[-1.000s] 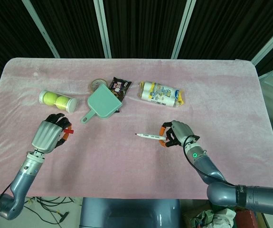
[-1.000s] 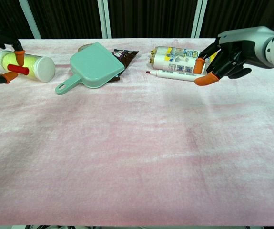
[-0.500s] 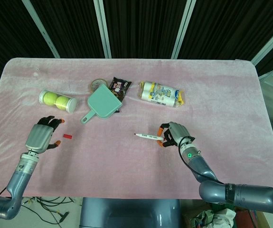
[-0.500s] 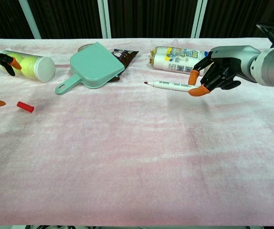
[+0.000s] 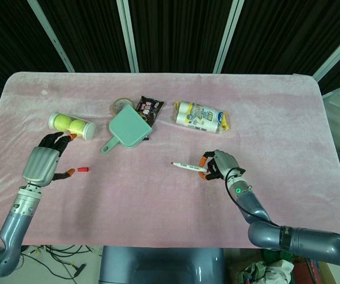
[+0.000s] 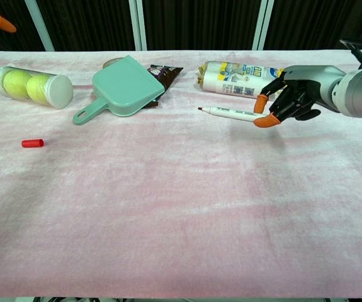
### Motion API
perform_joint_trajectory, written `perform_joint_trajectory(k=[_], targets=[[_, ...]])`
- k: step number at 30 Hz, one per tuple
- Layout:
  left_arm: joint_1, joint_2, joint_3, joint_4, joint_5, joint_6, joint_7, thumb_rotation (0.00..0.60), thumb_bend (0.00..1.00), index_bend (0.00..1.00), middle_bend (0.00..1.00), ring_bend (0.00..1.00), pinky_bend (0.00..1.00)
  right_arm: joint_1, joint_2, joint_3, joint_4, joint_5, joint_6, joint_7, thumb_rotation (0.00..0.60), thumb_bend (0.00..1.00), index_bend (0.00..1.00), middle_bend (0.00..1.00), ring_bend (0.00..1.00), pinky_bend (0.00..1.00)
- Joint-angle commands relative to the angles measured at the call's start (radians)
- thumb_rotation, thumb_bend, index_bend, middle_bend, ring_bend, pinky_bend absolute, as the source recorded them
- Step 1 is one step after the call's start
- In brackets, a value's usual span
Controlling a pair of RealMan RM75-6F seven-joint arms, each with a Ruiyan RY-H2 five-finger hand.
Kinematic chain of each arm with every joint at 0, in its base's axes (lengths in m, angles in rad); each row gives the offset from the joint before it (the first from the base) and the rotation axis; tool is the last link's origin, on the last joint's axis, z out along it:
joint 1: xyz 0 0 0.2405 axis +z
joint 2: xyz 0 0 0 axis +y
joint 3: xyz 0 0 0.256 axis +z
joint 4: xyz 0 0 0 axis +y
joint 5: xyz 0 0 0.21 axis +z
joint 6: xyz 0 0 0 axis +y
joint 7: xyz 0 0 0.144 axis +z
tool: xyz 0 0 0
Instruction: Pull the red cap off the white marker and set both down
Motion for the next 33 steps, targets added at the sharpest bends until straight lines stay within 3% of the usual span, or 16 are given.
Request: perform_joint_trajectory(k=[1, 6, 14, 17, 21, 25, 27, 29, 33], targets=[[0.012, 0.036, -0.007, -0.046, 0.019, 0.029, 0.016, 0.6, 0.13, 0.15, 0.24, 0.11, 0.16, -0.001, -0.017, -0.006, 0.028, -0.012, -0.025, -0.004, 0.6, 0.42, 0.9, 0.87, 1.0, 1.0], [0.028, 0.062, -0.006, -0.081, 0.052, 0.065, 0.001, 0.6, 0.13, 0.15, 0.24, 0.11, 0.16, 0.001, -0.027, -0.02, 0.049, -0.009, -0.042, -0.021, 0.6, 0.37, 0.74, 0.86, 1.0, 1.0], [0.043, 0.081, -0.002, -0.098, 0.078, 0.09, -0.011, 0.6, 0.13, 0.14, 0.24, 0.11, 0.16, 0.001, -0.045, -0.021, 0.086, 0.055, -0.079, -0.015, 0.6, 0.27, 0.36, 0.84, 1.0, 1.0], [0.052, 0.087, 0.003, -0.105, 0.092, 0.105, -0.015, 0.6, 0.13, 0.14, 0.24, 0.11, 0.16, 0.001, -0.035, -0.011, 0.094, 0.079, -0.103, 0.0, 0.6, 0.21, 0.26, 0.84, 1.0, 1.0], [0.069, 0.093, 0.014, -0.108, 0.101, 0.12, -0.021, 0.6, 0.13, 0.14, 0.24, 0.11, 0.15, -0.001, 0.011, -0.022, 0.076, 0.097, -0.116, -0.013, 0.6, 0.16, 0.2, 0.83, 1.0, 1.0], [0.082, 0.099, 0.018, -0.101, 0.105, 0.132, -0.022, 0.6, 0.13, 0.14, 0.24, 0.11, 0.14, -0.021, 0.072, 0.003, 0.028, 0.088, -0.114, 0.019, 0.6, 0.16, 0.19, 0.82, 1.0, 1.0], [0.094, 0.104, 0.022, -0.097, 0.111, 0.147, -0.016, 0.6, 0.13, 0.14, 0.24, 0.11, 0.14, -0.043, 0.114, 0.018, -0.004, 0.054, -0.096, 0.038, 0.6, 0.16, 0.18, 0.78, 1.0, 1.0], [0.109, 0.111, 0.027, -0.097, 0.116, 0.166, -0.008, 0.6, 0.13, 0.15, 0.23, 0.1, 0.13, -0.07, 0.164, 0.027, -0.038, 0.007, -0.067, 0.05, 0.6, 0.15, 0.16, 0.66, 0.93, 0.95], [0.145, 0.125, 0.035, -0.106, 0.112, 0.205, -0.003, 0.6, 0.12, 0.16, 0.22, 0.09, 0.12, -0.152, 0.288, 0.032, -0.105, -0.099, 0.029, 0.074, 0.6, 0.15, 0.13, 0.42, 0.66, 0.67]])
